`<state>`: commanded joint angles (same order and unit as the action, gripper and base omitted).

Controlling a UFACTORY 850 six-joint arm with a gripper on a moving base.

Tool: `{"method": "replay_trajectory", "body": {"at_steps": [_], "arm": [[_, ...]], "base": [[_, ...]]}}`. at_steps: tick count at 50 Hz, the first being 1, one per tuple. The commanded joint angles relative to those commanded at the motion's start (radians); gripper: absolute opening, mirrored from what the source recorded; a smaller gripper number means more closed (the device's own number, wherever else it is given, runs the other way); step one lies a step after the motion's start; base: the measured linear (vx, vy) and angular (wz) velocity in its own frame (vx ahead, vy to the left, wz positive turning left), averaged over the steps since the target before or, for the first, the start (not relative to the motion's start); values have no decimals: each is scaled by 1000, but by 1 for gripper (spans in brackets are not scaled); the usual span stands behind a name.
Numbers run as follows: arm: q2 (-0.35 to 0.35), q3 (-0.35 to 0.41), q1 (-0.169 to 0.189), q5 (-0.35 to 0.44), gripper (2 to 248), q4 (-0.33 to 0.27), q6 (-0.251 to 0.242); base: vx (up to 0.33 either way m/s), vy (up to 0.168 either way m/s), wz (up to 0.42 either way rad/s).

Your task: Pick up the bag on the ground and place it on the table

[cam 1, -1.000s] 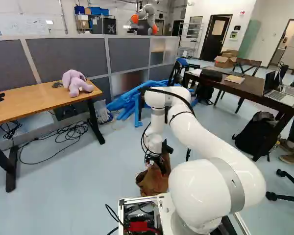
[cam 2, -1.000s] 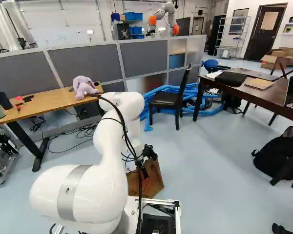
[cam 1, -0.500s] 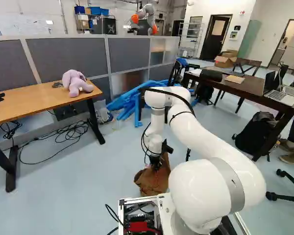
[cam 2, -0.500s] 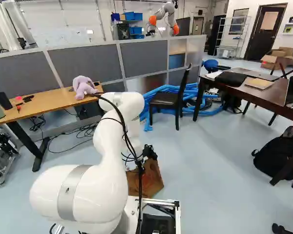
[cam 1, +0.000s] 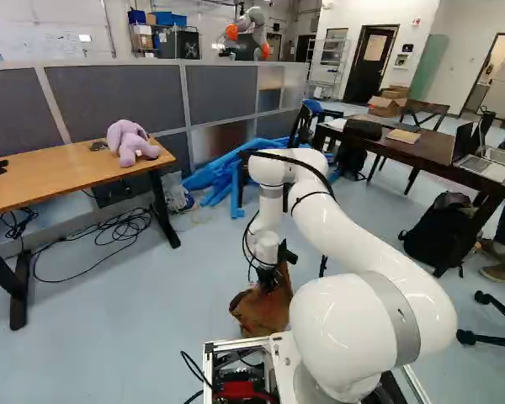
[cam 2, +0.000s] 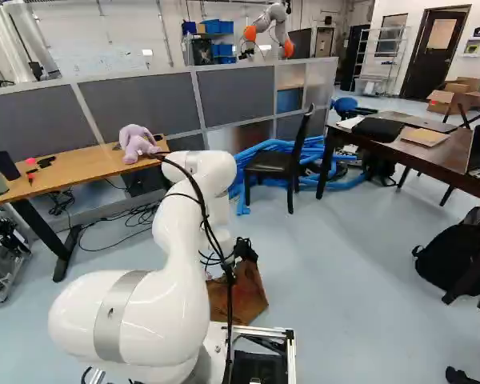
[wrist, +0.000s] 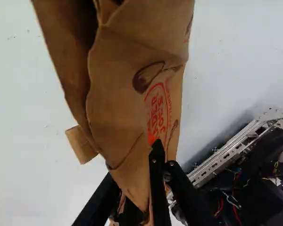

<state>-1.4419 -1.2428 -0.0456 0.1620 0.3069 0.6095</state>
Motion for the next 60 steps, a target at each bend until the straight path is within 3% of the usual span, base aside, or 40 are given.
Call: {"method": "replay_trajectory", "body": {"at_steps": [32, 60], "arm": [[123, 110, 0, -8, 21, -9, 0], [235, 204, 0, -13, 21, -71, 0]], "base": [[0, 0, 0], [0, 0, 0]]}}
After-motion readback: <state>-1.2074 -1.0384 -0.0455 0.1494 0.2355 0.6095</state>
